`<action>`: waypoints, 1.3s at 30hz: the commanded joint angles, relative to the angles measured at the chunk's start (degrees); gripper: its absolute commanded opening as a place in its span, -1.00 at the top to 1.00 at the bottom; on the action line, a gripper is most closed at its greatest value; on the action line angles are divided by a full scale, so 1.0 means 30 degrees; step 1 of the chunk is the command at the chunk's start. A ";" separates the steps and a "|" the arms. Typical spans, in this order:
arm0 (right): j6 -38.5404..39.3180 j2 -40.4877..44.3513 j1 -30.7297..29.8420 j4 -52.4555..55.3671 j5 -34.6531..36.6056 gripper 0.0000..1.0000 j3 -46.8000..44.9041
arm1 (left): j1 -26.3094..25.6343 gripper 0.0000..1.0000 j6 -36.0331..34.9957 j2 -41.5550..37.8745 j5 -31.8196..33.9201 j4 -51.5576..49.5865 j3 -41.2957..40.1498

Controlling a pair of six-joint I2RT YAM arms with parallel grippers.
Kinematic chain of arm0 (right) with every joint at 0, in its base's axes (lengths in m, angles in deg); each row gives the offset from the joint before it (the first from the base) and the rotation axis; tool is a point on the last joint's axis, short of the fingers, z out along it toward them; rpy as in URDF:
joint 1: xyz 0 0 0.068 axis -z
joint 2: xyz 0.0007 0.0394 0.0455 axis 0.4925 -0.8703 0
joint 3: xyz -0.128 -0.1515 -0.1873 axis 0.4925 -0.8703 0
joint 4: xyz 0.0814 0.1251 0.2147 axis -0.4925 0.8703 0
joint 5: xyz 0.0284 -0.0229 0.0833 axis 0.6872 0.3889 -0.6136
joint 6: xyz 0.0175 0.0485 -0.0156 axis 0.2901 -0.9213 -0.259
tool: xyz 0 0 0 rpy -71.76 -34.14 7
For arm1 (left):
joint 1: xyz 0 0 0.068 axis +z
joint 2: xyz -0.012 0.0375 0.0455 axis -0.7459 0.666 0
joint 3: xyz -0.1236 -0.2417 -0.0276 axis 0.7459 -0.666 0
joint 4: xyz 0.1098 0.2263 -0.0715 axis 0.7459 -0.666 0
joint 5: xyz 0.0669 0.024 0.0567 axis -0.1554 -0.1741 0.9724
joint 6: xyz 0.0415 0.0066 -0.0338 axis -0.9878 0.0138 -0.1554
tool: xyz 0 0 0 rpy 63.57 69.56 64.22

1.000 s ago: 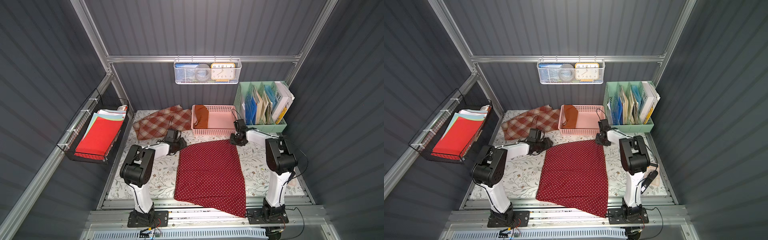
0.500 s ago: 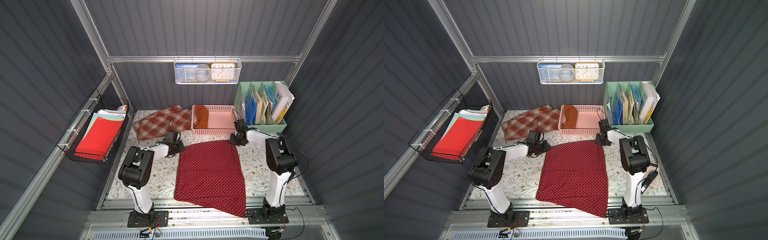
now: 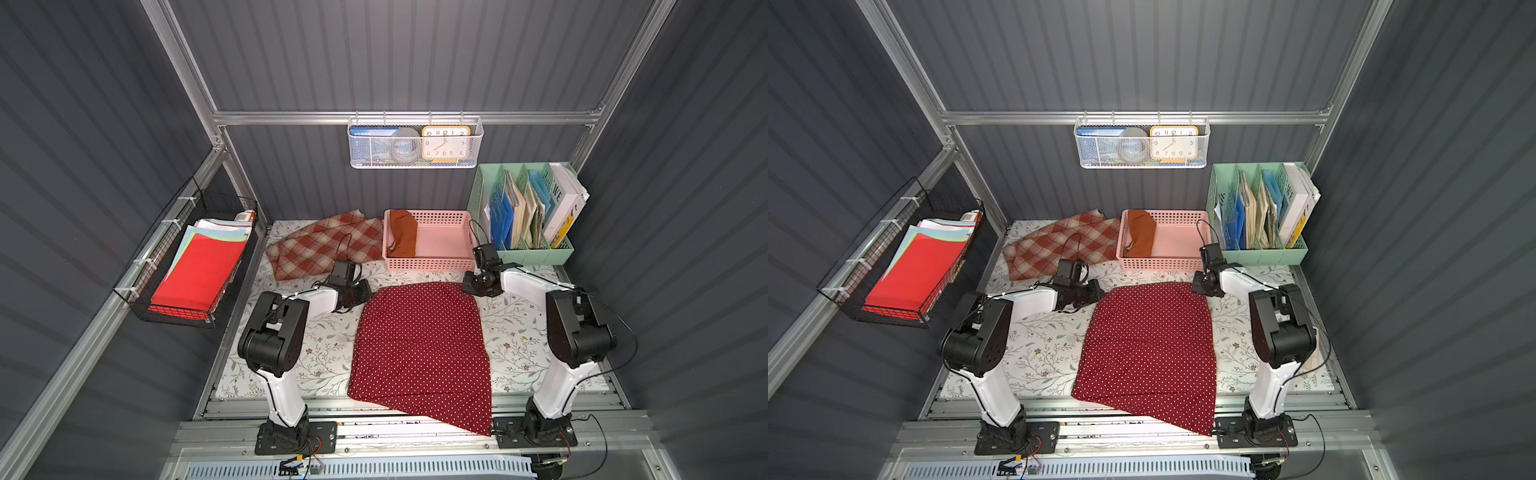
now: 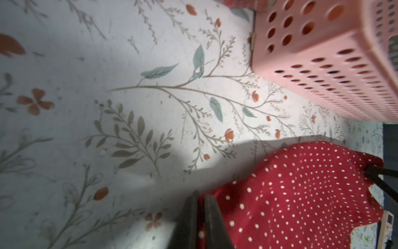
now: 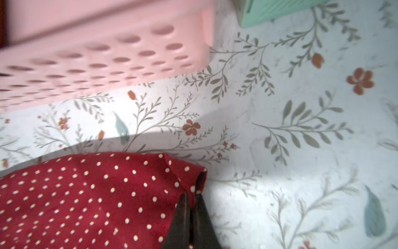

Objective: Roll up the skirts
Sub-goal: Fold the skirt at the center of the board.

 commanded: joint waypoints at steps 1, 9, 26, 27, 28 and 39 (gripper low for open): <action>-0.0429 0.1864 -0.0274 -0.0190 0.0675 1.00 -0.0497 | 0.0013 1.00 -0.0430 -0.1437 -0.0548 0.0404 -0.0004; 0.0652 0.2176 -0.0223 -0.0173 0.1588 1.00 0.1437 | 0.0008 1.00 -0.0451 -0.1511 -0.0780 0.0869 0.1088; 0.1213 0.4101 0.0114 -0.0124 -0.1001 1.00 0.2271 | 0.0042 1.00 -0.1080 -0.1863 0.0149 0.2972 0.1427; 0.0916 0.5089 0.0036 -0.0306 -0.1267 1.00 0.1101 | 0.0042 1.00 -0.1088 -0.2240 0.0352 0.3029 0.0858; 0.0626 0.5932 -0.0084 -0.0414 -0.1367 1.00 0.0104 | 0.0042 1.00 -0.1099 -0.2577 0.0486 0.3166 0.0270; -0.2009 1.7067 -0.1579 0.3683 -0.2350 1.00 -0.8301 | 0.0042 1.00 -0.1249 -0.7590 0.1002 0.2441 -0.4484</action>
